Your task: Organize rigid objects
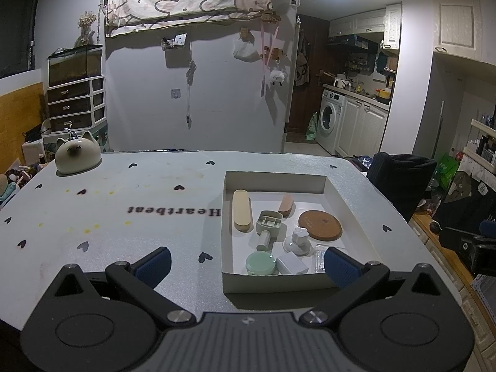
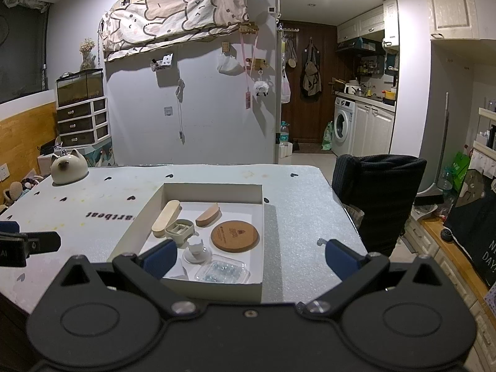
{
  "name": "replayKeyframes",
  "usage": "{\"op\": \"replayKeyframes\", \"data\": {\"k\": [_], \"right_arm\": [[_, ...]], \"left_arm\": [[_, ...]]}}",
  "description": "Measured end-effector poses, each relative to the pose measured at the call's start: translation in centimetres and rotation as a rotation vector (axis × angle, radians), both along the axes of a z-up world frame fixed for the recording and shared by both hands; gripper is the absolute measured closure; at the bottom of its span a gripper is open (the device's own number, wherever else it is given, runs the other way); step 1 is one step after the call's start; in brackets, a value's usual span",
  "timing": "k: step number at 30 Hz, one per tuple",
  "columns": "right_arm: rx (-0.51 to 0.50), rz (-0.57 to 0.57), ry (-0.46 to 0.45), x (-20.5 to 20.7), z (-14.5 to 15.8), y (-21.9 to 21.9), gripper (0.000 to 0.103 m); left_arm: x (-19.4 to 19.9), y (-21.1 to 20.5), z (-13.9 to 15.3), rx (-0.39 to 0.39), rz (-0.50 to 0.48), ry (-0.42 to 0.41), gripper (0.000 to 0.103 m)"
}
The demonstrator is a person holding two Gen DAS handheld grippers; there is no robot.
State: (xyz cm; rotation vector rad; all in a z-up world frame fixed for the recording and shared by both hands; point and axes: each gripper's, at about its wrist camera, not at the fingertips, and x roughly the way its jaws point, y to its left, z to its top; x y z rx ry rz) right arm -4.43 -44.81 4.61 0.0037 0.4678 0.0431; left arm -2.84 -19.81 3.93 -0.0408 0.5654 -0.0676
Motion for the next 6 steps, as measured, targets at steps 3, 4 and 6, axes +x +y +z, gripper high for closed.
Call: {"op": "replayKeyframes", "data": {"k": [3, 4, 6], "right_arm": [[0.001, 0.003, 0.001, -0.33, -0.23, 0.06, 0.000], [0.001, 0.005, 0.002, -0.19, -0.35, 0.06, 0.000], [0.001, 0.007, 0.003, -0.28, -0.51, 0.02, 0.000]], "left_arm": [[-0.04, -0.40, -0.05, 0.000, 0.002, 0.001, 0.000], [-0.07, -0.48, -0.09, -0.001, 0.002, 0.001, 0.000], [-0.02, -0.46, -0.11, 0.000, 0.004, 0.002, 0.000]]}}
